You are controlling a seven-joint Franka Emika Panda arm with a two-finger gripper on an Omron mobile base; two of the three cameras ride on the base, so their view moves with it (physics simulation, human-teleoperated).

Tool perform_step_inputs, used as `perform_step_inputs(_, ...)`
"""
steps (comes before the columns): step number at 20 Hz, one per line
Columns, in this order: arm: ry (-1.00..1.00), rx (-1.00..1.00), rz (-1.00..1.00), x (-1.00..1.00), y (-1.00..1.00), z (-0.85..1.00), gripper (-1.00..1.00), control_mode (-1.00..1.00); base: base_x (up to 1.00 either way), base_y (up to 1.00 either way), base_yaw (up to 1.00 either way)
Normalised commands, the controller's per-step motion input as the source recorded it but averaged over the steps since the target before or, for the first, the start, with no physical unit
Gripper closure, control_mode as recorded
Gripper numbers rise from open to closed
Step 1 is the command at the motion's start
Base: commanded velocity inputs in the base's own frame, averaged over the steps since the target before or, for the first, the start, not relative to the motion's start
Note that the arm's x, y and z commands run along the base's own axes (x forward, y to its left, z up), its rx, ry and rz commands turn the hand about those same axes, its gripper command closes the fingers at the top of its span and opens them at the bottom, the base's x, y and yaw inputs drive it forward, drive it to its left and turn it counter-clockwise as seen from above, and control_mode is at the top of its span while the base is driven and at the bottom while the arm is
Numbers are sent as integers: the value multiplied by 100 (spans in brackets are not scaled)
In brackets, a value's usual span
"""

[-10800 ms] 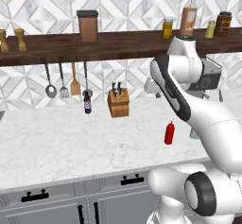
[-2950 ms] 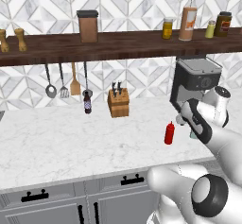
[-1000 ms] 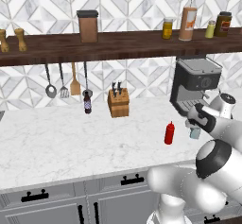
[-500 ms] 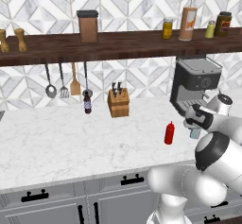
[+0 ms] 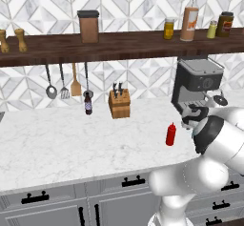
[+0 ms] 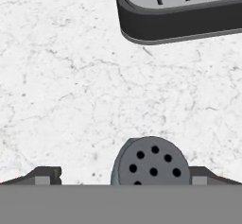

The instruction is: Put the shaker and condiment bottle from the counter next to their counterparts in the cabinet.

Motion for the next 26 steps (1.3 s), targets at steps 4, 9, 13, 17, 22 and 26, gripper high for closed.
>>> perform_step_inputs(4,0,0,0,0,-6,-13,-100,-100,0,0,0)
perform_step_inputs(9,0,0,0,0,-11,-18,-100,-100,0,0,0)
perform_step_inputs(13,0,0,0,0,0,-13,-100,-100,0,0,0)
perform_step_inputs(17,3,0,0,0,0,-19,-100,-100,0,0,0)
perform_step_inputs(22,10,0,0,0,4,-39,100,-100,0,0,0)
perform_step_inputs(26,3,2,0,0,0,-21,100,-100,0,0,0)
